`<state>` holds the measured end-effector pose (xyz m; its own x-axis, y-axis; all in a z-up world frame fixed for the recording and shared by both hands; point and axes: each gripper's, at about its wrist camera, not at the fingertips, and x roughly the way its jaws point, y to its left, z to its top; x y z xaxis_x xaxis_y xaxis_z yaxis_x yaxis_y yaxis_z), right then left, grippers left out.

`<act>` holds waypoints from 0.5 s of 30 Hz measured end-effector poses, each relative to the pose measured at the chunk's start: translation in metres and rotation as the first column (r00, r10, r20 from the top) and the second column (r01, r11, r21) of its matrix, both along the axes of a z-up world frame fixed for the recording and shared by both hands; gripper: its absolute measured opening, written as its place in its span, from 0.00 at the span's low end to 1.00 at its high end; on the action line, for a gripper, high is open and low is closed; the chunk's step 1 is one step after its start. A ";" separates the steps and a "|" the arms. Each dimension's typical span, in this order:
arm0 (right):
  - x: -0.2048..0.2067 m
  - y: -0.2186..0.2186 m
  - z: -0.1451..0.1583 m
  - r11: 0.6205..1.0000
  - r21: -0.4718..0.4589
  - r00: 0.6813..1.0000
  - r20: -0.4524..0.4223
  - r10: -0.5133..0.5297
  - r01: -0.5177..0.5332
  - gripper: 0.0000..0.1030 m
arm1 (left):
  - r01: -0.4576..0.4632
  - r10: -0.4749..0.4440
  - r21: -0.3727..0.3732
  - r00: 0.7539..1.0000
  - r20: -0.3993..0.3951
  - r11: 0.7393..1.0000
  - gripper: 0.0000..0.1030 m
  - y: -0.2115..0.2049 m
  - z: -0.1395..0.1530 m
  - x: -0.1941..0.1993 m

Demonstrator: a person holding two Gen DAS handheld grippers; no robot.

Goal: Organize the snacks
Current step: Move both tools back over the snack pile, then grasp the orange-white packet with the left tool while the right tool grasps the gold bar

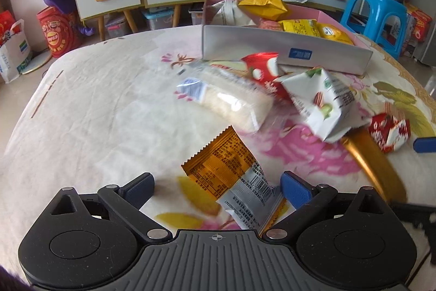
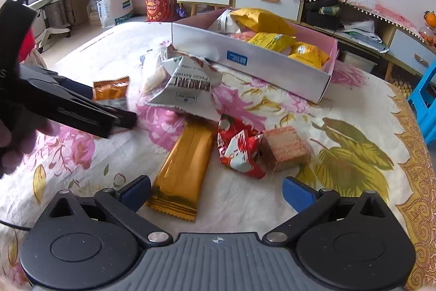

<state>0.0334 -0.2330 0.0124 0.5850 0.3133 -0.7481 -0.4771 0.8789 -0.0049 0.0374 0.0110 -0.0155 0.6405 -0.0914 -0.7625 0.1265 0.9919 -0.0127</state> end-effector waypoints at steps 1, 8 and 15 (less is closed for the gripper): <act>-0.001 0.001 -0.001 1.000 0.001 1.000 -0.004 0.002 -0.002 0.93 | 0.006 -0.006 0.000 1.000 -0.003 1.000 0.97 0.004 0.000 -0.002; -0.007 0.009 -0.004 1.000 0.008 0.999 -0.026 0.029 -0.029 0.93 | 0.019 -0.019 -0.010 0.999 -0.036 1.000 0.97 0.025 0.003 -0.012; -0.008 0.021 -0.002 0.998 0.025 0.998 -0.023 0.054 -0.053 0.88 | 0.017 -0.020 -0.073 0.999 -0.049 0.997 0.97 0.021 0.008 -0.016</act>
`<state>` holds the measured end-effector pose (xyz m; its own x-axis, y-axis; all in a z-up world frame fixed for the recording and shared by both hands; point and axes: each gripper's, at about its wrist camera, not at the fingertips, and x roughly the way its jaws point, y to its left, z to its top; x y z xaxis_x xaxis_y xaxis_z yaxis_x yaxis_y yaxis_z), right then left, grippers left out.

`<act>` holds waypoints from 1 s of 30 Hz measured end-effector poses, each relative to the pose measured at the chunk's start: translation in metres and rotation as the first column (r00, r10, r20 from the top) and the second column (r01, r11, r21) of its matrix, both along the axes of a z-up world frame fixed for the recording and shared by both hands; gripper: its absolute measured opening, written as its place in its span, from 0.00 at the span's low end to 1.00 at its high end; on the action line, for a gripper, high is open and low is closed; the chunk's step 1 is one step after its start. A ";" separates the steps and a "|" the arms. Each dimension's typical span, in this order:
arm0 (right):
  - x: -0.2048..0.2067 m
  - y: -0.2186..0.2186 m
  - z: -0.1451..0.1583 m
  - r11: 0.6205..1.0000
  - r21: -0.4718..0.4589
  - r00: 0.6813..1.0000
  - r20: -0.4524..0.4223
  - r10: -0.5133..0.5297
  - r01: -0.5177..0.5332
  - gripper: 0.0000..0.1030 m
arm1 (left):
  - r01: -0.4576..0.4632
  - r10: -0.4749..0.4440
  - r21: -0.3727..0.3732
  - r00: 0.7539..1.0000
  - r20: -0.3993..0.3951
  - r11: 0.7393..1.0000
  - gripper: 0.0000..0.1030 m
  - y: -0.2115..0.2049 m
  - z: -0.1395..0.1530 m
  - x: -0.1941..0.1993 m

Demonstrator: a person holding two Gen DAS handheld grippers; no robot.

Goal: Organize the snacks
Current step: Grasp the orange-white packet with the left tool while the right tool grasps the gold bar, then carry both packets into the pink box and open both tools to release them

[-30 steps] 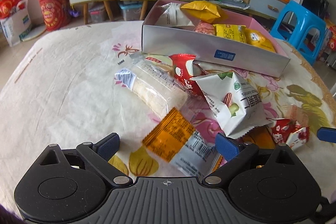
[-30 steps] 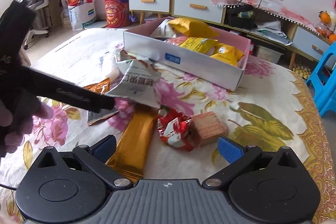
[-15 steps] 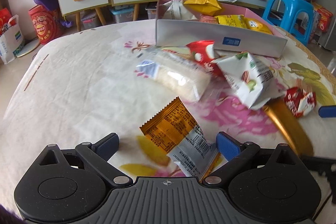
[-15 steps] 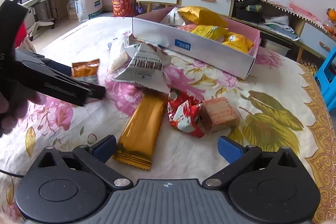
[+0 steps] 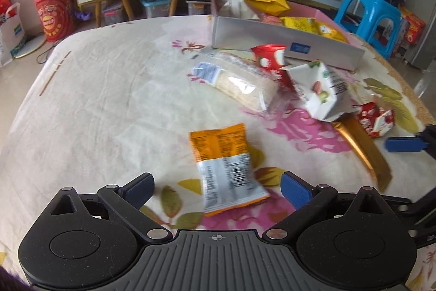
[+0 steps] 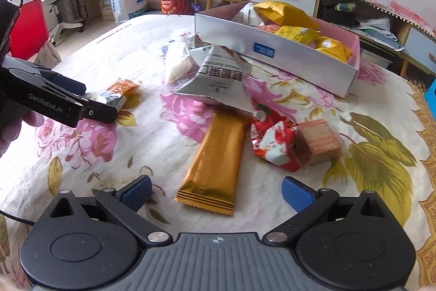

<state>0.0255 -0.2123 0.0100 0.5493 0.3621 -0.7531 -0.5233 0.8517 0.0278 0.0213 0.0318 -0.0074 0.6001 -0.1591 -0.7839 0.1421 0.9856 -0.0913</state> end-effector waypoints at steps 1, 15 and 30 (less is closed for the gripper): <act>0.000 0.002 0.000 1.000 0.000 1.000 0.006 0.006 -0.006 0.86 | 0.004 -0.004 -0.002 1.000 0.003 1.000 0.96 -0.002 0.000 0.000; 0.001 0.008 0.006 0.999 0.018 0.999 0.043 0.033 -0.034 0.53 | -0.014 0.014 0.031 1.000 0.018 0.999 0.63 -0.012 0.001 0.000; 0.003 0.009 0.009 1.000 0.014 0.998 0.064 0.024 -0.025 0.21 | -0.025 0.024 0.040 1.000 0.007 0.999 0.34 -0.011 0.007 0.001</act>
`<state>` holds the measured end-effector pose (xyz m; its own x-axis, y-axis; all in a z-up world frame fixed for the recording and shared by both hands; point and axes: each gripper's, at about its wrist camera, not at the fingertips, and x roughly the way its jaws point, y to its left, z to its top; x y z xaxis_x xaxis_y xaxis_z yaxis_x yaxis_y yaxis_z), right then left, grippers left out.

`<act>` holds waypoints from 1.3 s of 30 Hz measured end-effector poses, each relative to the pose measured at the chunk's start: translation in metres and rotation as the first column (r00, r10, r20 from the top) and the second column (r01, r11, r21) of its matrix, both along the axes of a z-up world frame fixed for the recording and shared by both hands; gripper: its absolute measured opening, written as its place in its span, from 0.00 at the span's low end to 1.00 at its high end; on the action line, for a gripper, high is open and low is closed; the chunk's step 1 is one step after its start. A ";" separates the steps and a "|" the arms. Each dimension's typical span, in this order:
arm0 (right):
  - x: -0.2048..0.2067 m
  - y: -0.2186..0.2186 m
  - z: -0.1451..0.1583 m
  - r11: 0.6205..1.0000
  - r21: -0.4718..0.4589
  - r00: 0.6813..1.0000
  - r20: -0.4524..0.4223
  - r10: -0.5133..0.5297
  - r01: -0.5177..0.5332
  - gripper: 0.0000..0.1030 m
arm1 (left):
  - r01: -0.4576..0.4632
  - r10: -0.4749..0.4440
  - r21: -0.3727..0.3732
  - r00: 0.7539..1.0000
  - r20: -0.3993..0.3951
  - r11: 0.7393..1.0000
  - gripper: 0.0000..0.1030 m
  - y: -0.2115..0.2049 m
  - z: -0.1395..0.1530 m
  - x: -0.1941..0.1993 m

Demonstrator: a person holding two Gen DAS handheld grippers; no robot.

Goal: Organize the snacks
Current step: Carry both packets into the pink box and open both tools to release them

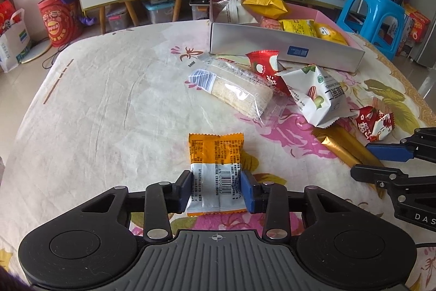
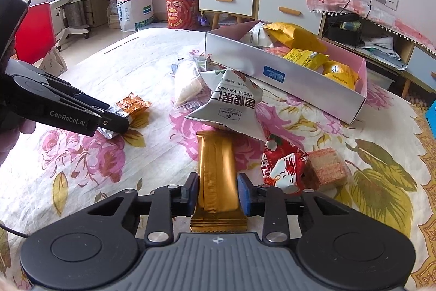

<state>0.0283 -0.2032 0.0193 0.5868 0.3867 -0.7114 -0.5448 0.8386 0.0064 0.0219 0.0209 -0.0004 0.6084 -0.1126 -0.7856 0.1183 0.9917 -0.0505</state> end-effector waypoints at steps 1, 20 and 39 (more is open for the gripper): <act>0.000 0.000 0.001 1.000 0.005 1.000 -0.001 0.002 -0.002 0.21 | 0.000 0.000 0.000 1.000 0.000 1.000 0.34 0.000 0.000 0.000; -0.001 0.007 0.008 0.999 0.025 0.999 -0.013 0.044 -0.044 0.00 | 0.000 0.000 -0.008 1.000 -0.001 1.000 0.34 0.001 0.004 0.000; 0.009 0.018 0.008 0.997 0.049 0.997 -0.039 0.063 -0.061 0.20 | -0.002 0.002 -0.013 1.000 0.006 1.000 0.34 0.004 0.007 0.000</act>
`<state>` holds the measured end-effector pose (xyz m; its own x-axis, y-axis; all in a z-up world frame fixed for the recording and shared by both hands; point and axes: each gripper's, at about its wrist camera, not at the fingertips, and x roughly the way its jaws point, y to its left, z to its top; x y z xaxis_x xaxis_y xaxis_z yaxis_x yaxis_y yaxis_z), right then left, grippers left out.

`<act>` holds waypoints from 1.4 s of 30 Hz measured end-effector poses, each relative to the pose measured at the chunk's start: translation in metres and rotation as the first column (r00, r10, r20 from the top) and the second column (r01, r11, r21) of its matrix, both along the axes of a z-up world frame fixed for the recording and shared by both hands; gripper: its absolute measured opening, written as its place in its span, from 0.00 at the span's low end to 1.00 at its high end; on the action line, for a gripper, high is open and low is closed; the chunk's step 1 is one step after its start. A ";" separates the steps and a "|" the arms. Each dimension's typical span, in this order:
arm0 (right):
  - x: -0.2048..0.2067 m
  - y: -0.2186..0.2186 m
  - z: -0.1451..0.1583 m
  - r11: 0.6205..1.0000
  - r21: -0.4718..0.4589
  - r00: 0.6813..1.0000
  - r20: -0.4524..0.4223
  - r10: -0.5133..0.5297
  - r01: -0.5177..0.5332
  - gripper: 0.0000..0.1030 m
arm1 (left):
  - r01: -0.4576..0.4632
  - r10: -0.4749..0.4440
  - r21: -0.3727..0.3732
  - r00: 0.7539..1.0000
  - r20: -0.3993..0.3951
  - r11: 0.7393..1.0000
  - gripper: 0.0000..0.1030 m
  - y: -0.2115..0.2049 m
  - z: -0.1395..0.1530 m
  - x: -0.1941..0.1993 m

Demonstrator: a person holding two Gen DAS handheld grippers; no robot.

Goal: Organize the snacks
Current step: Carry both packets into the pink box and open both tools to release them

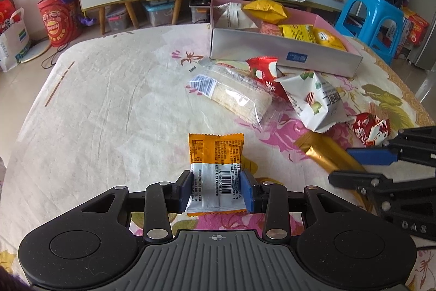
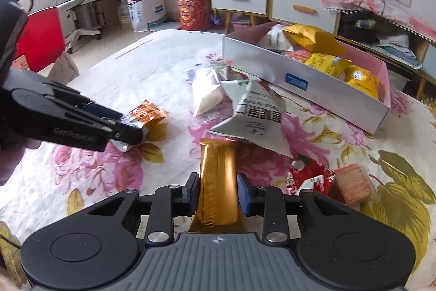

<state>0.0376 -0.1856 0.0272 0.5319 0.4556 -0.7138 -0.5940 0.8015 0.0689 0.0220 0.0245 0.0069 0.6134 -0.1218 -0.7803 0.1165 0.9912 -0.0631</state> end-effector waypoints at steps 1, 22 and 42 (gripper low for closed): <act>-0.002 0.001 0.002 1.000 0.006 1.000 0.000 0.009 -0.009 0.20 | -0.002 0.002 -0.001 1.000 0.003 1.000 0.34 0.001 0.001 0.000; 0.033 -0.004 0.059 0.990 0.118 0.988 0.121 -0.095 0.080 0.20 | -0.064 0.070 -0.063 0.993 0.094 0.996 0.34 -0.003 0.038 0.031; 0.136 -0.068 0.053 0.863 0.231 0.881 0.042 -0.470 0.449 0.20 | -0.049 0.057 -0.053 0.985 0.166 0.997 0.34 -0.040 0.050 0.136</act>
